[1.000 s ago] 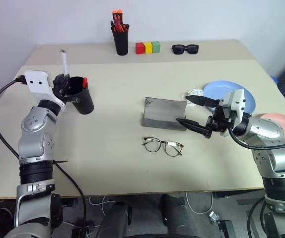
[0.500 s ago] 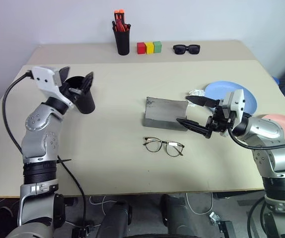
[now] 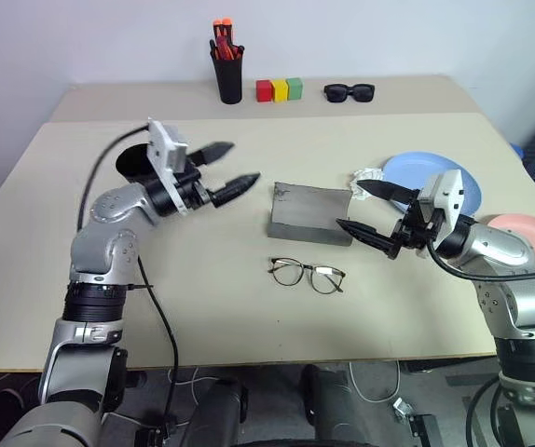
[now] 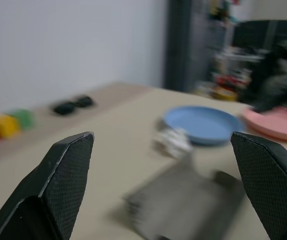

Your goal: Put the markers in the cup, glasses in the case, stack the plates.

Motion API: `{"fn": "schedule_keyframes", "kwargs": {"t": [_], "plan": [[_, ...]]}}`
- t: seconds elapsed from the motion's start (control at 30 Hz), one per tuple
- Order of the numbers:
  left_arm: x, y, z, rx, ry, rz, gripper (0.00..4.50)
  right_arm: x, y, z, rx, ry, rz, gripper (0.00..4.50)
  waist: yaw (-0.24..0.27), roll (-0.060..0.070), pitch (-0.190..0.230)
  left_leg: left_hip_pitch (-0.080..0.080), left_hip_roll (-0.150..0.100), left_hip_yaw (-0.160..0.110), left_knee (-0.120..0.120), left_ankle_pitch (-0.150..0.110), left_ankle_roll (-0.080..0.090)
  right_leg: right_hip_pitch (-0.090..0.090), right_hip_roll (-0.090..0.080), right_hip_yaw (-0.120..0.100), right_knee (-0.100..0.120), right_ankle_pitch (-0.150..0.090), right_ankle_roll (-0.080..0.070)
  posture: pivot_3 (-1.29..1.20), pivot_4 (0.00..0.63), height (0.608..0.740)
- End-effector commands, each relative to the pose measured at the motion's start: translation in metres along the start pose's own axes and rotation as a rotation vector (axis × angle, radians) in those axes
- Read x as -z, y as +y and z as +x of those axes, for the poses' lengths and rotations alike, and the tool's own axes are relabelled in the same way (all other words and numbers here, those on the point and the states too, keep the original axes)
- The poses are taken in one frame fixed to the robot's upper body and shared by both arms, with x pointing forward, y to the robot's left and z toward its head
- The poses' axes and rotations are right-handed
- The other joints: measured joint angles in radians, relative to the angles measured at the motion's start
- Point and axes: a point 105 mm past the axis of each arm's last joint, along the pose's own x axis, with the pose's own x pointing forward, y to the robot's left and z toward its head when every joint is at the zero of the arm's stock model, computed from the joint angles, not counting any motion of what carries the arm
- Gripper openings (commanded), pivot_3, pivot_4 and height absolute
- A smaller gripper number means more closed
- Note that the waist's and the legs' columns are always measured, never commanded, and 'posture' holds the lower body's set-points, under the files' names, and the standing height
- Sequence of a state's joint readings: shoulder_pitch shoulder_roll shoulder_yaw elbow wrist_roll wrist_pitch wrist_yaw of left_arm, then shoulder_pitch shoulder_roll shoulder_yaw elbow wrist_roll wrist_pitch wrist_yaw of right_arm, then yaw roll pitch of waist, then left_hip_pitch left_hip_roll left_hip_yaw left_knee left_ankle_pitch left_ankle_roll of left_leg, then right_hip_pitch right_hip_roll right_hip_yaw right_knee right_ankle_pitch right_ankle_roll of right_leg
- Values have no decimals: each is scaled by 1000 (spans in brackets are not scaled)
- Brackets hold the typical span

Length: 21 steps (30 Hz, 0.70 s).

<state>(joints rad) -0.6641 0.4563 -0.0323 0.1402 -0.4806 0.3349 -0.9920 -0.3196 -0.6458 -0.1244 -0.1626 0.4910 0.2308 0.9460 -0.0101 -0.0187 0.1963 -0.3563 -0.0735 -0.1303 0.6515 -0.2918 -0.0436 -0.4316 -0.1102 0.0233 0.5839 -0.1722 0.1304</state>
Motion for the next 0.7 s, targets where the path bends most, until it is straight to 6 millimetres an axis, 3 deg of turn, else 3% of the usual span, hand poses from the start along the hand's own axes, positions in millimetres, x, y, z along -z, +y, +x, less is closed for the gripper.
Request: {"fn": "schedule_keyframes", "kwargs": {"t": [0.03,0.27,0.53,0.7], "plan": [[11,-2,15,67,110,67,4453,-9,2,2,-5,-26,-45,4037,-1,0,0,0,0,0,0,0,0,0,0,0,0,0,0,0,150,740],[33,-18,38,252,175,49,4453,-7,3,0,15,-20,-44,4037,-2,0,0,0,0,0,-1,0,1,0,0,0,0,0,0,0,150,740],[62,-14,74,308,305,38,4453,-5,4,1,24,-15,-53,4037,-4,0,0,0,0,0,2,-1,2,1,0,0,-1,1,1,0,150,740],[82,-23,79,375,397,39,4453,-4,5,-4,45,-4,-59,4037,-2,0,0,0,0,0,1,-1,2,1,0,0,-2,1,1,0,150,740]]}}
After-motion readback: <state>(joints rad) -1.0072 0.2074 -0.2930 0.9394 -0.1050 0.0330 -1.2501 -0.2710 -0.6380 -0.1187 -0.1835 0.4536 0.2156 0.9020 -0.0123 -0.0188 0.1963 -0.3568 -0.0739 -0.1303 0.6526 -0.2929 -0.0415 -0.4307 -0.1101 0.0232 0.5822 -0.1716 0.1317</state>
